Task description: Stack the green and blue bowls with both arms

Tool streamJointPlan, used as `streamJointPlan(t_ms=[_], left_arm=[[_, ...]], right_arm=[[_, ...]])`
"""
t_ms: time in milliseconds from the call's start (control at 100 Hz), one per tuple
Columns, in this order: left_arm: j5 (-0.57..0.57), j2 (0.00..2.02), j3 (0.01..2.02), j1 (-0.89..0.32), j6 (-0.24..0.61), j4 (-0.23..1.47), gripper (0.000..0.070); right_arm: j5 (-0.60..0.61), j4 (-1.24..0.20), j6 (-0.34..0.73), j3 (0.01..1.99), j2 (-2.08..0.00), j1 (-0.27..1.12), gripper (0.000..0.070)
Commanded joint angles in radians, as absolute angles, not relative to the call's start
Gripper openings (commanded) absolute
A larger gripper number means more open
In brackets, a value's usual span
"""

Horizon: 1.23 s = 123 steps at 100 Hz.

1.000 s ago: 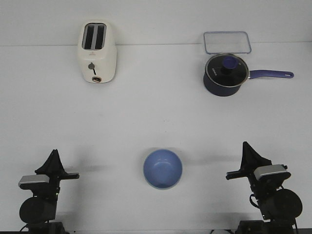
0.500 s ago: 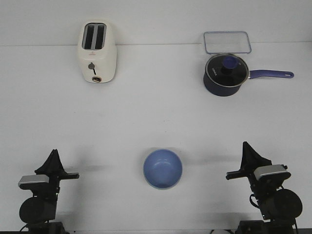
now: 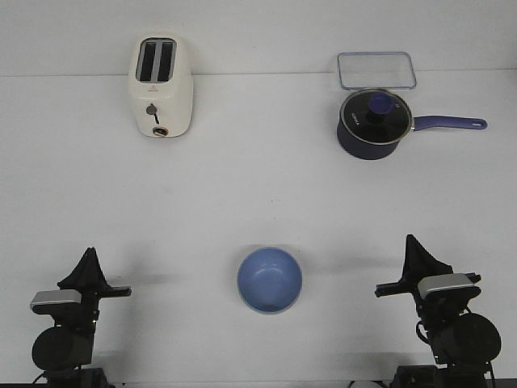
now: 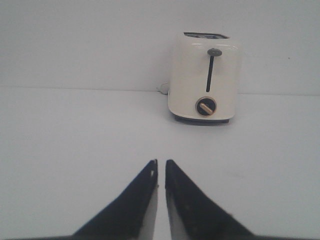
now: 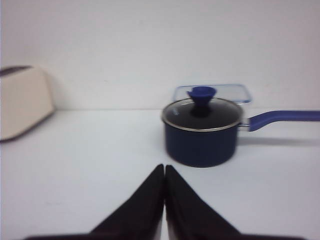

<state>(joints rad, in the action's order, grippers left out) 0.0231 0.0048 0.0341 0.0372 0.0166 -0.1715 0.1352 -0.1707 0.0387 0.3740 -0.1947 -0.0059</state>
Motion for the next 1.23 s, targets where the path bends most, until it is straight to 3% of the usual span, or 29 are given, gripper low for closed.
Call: streamJointPlan(t_ms=[0,70,220,440,1220], left_arm=[[0.021,0.003,0.014,0.038,0.019,-0.181,0.0015],[0.021,0.003,0.014,0.038,0.019,-0.181,0.0015],[0.021,0.003,0.014,0.038,0.019,-0.181,0.0015],[0.021,0.003,0.014,0.038,0.019,-0.181,0.0015],[0.021,0.003,0.014,0.038,0.019,-0.181,0.0015]], right_arm=[[0.118,-0.145,-0.147,0.343,-0.183,-0.006,0.0],[0.105,-0.097,-0.236,0.29,-0.164,-0.006,0.0],[0.058,-0.027,-0.316,0.153,-0.09,-0.006,0.0],[0.048,0.014,-0.318,0.012,-0.001,-0.006,0.0],[0.052,0.018,-0.311,0.013,-0.001,-0.006,0.0]])
